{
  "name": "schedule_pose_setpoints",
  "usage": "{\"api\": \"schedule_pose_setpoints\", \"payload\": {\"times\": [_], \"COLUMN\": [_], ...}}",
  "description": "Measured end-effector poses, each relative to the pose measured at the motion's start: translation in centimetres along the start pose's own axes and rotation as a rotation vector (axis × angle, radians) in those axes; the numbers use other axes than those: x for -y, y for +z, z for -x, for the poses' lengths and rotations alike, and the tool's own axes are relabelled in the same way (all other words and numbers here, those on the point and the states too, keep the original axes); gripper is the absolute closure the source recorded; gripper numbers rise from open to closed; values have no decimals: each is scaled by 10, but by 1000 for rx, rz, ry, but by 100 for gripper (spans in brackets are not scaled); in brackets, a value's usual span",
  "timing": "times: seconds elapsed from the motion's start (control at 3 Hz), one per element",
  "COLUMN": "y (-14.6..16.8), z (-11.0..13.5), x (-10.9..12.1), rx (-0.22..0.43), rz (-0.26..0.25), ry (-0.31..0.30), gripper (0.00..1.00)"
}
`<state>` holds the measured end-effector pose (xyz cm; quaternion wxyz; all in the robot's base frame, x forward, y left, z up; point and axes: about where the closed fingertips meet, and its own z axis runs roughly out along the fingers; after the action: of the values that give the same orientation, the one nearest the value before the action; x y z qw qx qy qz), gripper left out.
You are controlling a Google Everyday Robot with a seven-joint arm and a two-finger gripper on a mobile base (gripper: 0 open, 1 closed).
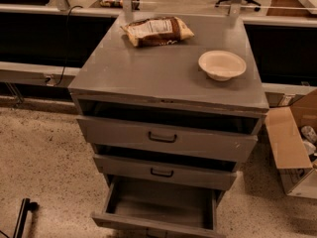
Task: Close bottom drawer
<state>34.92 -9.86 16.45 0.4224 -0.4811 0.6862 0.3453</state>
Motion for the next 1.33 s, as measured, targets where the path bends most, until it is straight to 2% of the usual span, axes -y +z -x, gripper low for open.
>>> {"api": "schedule_pose_setpoints", "payload": {"times": [0.33,0.67,1.0,1.33], "y": [17,18,7,4], "z": [-38,-45,-31,-27], "x": [11,27,52,59], "rx": [6,38,65,70], "rz": [-40,-108,-191,-209], "ry": [0,8,-21,-27], "gripper": [100,100,100,100]}}
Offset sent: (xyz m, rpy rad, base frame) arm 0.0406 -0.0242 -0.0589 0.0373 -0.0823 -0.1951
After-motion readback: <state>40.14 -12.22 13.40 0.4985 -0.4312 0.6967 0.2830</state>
